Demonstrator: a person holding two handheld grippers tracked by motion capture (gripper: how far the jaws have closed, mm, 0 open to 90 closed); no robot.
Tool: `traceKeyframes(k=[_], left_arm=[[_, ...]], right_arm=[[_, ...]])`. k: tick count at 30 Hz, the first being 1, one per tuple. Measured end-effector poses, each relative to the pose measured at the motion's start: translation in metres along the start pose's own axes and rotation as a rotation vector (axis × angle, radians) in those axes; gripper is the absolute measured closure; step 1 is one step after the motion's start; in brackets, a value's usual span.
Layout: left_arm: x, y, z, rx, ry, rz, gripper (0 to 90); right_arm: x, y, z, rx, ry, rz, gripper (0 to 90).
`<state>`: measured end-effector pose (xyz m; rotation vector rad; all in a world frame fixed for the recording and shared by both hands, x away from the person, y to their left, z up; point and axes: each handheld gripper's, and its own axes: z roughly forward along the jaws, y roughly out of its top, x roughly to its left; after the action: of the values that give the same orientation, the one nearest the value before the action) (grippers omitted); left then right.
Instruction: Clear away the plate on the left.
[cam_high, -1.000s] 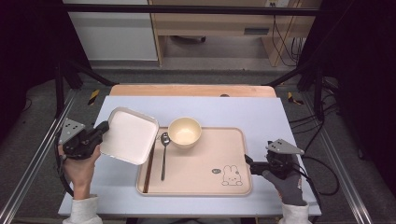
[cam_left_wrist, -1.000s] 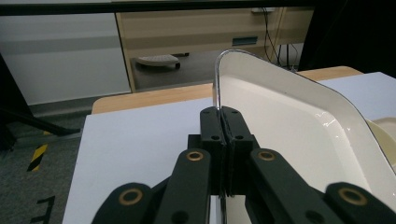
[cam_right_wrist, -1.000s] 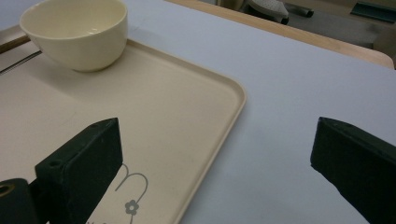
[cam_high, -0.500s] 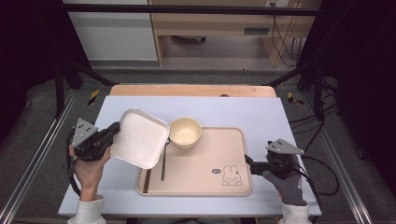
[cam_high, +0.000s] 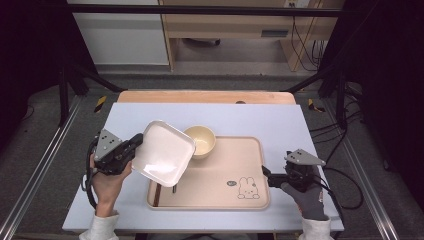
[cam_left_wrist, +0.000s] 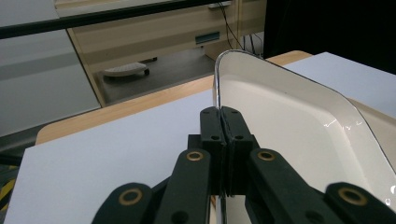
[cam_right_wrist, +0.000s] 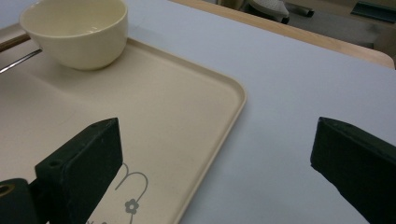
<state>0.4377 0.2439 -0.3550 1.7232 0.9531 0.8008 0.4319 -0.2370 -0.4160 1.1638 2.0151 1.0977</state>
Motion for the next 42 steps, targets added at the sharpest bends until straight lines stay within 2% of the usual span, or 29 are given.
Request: traceKeyframes(k=[13,36,42], left_arm=[[-0.023,0.002,0.01,0.011,-0.04,0.048,88.8],[-0.061,0.004,0.031,0.036,-0.108,0.094,88.9],[-0.074,0.003,0.041,0.043,-0.121,0.129,88.8]], right_arm=[[0.0,0.0,0.0,-0.001,0.002,0.001,2.5],[-0.003,0.001,-0.005,-0.018,-0.002,0.005,2.3],[-0.002,0.001,-0.005,-0.017,-0.001,0.005,2.4]])
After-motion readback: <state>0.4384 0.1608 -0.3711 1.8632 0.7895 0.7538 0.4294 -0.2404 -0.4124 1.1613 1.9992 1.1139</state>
